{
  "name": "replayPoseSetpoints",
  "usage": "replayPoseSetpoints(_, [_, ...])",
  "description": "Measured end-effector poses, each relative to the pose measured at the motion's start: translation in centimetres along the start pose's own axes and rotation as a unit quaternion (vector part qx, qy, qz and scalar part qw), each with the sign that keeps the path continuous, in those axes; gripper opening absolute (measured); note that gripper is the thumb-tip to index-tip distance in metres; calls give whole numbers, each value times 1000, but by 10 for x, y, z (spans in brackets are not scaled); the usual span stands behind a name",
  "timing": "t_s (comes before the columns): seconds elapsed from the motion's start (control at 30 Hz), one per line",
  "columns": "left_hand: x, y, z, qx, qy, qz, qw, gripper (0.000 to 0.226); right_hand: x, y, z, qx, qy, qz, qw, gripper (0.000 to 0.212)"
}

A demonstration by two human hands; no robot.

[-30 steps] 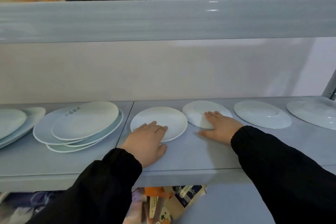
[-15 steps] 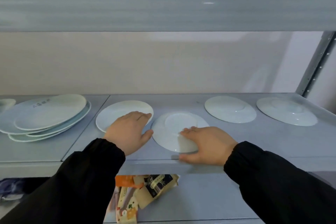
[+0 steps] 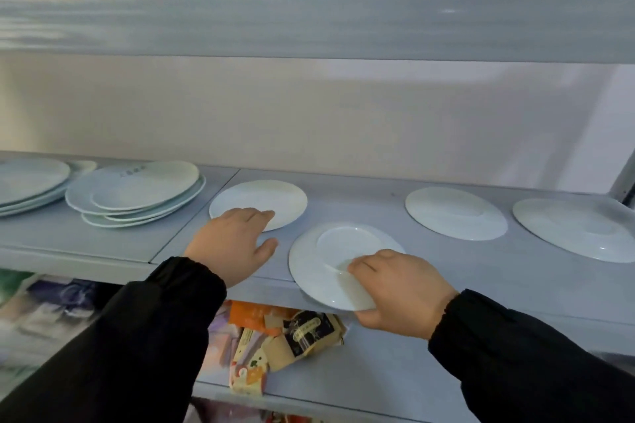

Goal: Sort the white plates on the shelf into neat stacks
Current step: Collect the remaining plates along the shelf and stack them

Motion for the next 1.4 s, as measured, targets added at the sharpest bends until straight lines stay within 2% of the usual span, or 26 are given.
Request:
replayPoseSetpoints(0.13, [-7, 4, -13, 6, 11, 3, 1000, 60, 5, 16, 8, -8, -8, 17, 1000, 52])
replayPoseSetpoints(0.3, [-9, 5, -32, 11, 11, -4, 1000, 59, 25, 52, 43, 21, -69, 107, 992, 46])
replayPoseSetpoints(0.53, [-7, 14, -58, 15, -8, 7, 1000, 61, 74, 89, 103, 116, -195, 254, 940, 38])
replayPoseSetpoints(0.6, [-7, 17, -65, 15, -11, 10, 1000, 64, 81, 101, 112, 190, -236, 317, 899, 36])
replayPoseSetpoints(0.67, [-8, 22, -70, 18, -19, 11, 1000, 76, 91, 96, 118, 304, -286, 344, 841, 35])
replayPoseSetpoints(0.73, [-9, 23, -78, 20, -26, 11, 999, 77, 109, 78, 116, 430, -323, 336, 773, 33])
replayPoseSetpoints(0.83, [-9, 23, -94, 9, -26, 13, 1000, 63, 139, 43, 96, 597, -339, 305, 660, 33])
replayPoseSetpoints(0.87, [-10, 24, -97, 12, -27, 15, 999, 63, 147, 32, 89, 632, -340, 290, 633, 36])
replayPoseSetpoints(0.93, [-12, 25, -99, 17, -33, 12, 999, 72, 161, 8, 77, 675, -346, 259, 598, 42])
replayPoseSetpoints(1.03, [-13, 24, -104, 9, -42, 9, 999, 77, 177, -20, 59, 700, -361, 225, 573, 41])
replayPoseSetpoints(1.1, [-14, 25, -106, 1, -46, 15, 999, 76, 183, -32, 51, 695, -368, 213, 580, 39])
replayPoseSetpoints(1.13, [-14, 25, -107, 0, -48, 16, 999, 76, 183, -34, 48, 679, -371, 211, 597, 38])
replayPoseSetpoints(1.17, [-15, 23, -109, 2, -49, 14, 999, 75, 185, -36, 47, 652, -371, 211, 627, 39])
replayPoseSetpoints(1.27, [-15, 17, -114, -4, -50, 6, 999, 75, 189, -25, 47, 518, -356, 201, 751, 40])
replayPoseSetpoints(1.3, [-15, 15, -115, -6, -50, 4, 999, 75, 191, -21, 46, 482, -352, 198, 778, 37])
replayPoseSetpoints(1.33, [-15, 14, -116, -6, -51, 2, 999, 75, 192, -19, 46, 459, -350, 192, 793, 34])
replayPoseSetpoints(1.4, [-14, 11, -119, -8, -52, -1, 999, 76, 194, -20, 45, 455, -348, 180, 800, 36])
Point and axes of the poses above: each hand's wrist, its own x-axis towards the middle knuckle, its own y-axis out of the back of the hand, z = x × y, the point moved 9 cm from there along x, towards the middle knuckle, and after that the axes turned 3 degrees about z, right-handed, at the moved point
